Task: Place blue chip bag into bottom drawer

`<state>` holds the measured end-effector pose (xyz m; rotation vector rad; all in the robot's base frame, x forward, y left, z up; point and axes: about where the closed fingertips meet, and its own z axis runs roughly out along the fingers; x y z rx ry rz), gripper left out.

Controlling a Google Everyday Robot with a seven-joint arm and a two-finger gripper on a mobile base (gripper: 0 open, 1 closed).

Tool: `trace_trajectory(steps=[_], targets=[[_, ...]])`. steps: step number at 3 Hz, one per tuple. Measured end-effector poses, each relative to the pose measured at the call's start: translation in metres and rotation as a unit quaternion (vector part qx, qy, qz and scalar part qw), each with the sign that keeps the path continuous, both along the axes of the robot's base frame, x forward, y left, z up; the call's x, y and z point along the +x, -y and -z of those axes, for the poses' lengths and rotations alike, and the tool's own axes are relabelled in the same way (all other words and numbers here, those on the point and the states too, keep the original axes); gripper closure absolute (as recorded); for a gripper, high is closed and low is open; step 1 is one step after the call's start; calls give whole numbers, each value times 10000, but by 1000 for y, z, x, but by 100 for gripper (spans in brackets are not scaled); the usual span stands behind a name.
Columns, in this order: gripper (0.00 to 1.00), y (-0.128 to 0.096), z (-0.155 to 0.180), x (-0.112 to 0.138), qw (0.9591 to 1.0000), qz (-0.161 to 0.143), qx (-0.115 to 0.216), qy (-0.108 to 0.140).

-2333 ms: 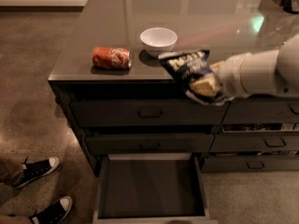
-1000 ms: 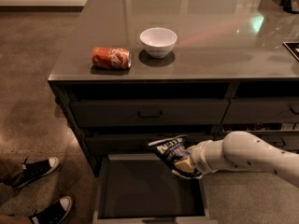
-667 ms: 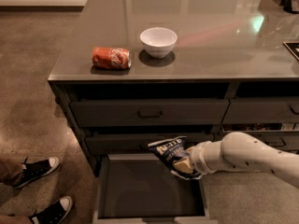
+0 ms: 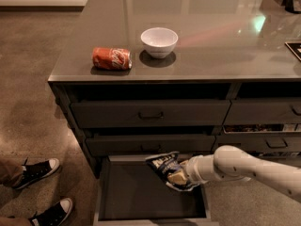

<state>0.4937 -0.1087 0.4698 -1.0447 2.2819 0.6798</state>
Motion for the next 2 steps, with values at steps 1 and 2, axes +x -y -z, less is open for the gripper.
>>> trace_trajectory(steps=[1,2], targets=[[100,-15,67,1,9988,-76,365,-324],[100,-33,131,-3,9962,31,670,-551]])
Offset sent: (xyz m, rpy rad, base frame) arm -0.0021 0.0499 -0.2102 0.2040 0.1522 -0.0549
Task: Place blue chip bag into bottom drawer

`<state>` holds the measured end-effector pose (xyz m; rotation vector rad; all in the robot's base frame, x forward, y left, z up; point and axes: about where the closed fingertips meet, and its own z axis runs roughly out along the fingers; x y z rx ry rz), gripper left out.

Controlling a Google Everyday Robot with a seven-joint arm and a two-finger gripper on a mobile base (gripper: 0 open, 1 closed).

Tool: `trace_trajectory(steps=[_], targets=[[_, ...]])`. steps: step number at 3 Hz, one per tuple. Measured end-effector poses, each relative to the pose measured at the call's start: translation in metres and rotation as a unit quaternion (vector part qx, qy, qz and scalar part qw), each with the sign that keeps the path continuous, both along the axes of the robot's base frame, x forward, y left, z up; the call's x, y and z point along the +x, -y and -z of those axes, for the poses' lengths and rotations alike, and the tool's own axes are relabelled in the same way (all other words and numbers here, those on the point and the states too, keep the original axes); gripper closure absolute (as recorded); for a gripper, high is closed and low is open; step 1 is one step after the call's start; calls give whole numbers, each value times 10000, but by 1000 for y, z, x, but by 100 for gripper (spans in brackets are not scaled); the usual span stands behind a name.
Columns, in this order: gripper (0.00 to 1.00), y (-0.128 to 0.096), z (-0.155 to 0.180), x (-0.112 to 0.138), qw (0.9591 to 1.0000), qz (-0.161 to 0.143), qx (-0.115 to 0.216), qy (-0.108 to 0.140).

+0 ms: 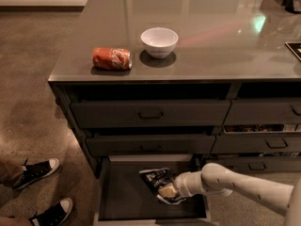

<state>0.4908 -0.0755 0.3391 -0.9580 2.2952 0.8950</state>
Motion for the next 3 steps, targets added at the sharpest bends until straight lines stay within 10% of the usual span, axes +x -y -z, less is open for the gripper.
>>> trace_trajectory(steps=[2,3], targets=[[100,-30,96,4,9979,487,281,-315],[81,-40,131,9,9959,692,97,-567]])
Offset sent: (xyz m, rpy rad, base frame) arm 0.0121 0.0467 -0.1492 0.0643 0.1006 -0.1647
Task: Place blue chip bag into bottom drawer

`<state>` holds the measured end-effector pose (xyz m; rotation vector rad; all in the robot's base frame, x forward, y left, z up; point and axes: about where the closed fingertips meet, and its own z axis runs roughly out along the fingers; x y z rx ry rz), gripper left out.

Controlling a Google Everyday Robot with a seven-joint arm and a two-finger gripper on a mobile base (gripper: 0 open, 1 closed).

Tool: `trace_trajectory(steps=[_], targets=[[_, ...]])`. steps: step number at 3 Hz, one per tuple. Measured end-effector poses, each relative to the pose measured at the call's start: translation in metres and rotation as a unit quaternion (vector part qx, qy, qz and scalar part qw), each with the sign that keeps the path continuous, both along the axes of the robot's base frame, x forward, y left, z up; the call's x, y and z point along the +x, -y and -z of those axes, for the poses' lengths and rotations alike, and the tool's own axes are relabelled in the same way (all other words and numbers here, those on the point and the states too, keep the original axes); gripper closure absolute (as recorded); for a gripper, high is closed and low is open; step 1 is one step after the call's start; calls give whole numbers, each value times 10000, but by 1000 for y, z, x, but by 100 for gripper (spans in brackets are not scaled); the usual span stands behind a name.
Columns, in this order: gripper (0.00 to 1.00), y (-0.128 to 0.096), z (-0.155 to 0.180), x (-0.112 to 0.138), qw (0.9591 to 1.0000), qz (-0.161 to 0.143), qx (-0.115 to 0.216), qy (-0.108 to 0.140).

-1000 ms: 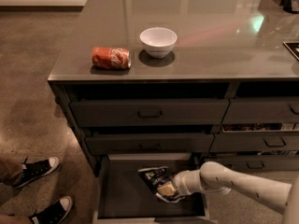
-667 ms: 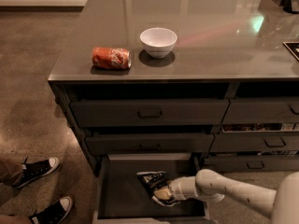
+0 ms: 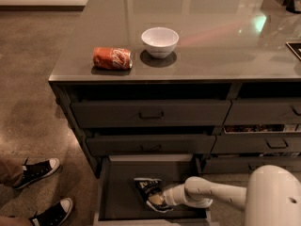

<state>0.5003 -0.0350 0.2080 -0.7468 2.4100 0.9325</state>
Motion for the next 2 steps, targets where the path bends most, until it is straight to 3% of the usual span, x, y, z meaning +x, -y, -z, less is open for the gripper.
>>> trace_trajectory(steps=[2], targets=[[34,-4,29,4,9989,345,-243,-204]])
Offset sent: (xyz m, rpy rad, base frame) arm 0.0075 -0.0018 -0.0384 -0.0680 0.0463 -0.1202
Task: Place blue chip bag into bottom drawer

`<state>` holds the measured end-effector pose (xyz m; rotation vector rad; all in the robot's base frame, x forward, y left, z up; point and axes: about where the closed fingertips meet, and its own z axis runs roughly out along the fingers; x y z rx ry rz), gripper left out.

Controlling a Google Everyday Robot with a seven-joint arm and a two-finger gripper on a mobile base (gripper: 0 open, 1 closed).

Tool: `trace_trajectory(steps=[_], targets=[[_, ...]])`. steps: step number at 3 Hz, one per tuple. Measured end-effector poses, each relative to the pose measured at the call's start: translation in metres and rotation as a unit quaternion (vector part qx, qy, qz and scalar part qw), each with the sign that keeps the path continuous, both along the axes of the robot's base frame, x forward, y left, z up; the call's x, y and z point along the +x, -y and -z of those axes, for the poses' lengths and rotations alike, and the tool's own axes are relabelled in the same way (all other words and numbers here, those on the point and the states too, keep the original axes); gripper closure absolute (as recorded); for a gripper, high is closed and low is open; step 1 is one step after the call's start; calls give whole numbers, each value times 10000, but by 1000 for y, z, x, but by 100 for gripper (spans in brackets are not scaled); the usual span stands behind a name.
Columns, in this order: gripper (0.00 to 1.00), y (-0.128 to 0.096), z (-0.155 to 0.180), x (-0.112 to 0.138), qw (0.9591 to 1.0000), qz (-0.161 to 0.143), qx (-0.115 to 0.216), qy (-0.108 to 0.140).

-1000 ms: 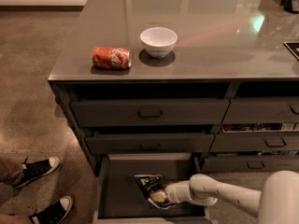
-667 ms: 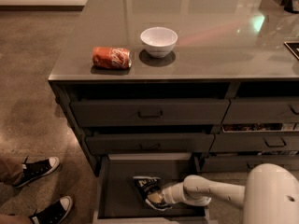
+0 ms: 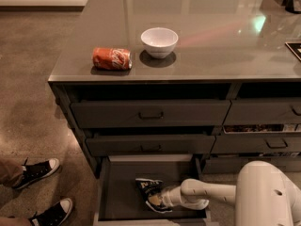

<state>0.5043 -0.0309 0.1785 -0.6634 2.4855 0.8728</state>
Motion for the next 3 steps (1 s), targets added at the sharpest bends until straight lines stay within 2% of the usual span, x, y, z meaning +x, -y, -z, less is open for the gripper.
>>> trace_trajectory(steps=[1,2,3], targets=[[11,1,2,1,9999,107,45,2],[0,2,1,3,9998,124,139,-6],[0,2,1,3,9998,124,139,-6]])
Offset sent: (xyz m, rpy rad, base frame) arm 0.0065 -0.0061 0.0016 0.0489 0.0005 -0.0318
